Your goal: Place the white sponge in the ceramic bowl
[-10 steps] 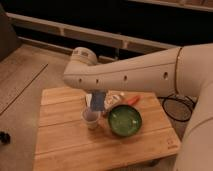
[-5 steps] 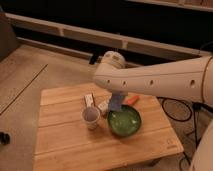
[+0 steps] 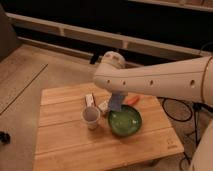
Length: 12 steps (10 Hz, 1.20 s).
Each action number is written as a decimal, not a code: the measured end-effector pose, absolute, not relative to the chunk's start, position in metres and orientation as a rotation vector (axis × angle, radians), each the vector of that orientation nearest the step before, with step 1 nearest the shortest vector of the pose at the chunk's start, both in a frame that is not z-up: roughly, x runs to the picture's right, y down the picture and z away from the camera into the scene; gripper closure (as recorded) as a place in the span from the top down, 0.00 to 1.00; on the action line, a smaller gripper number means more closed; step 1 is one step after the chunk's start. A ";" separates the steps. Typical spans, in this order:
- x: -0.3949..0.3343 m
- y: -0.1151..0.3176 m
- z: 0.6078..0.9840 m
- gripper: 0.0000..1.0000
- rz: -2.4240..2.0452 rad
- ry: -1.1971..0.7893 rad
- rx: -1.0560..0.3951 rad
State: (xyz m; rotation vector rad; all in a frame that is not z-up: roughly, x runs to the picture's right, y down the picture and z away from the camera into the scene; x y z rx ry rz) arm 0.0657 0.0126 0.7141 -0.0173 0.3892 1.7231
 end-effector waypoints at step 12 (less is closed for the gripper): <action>0.138 0.120 0.813 0.00 1.875 0.716 -0.196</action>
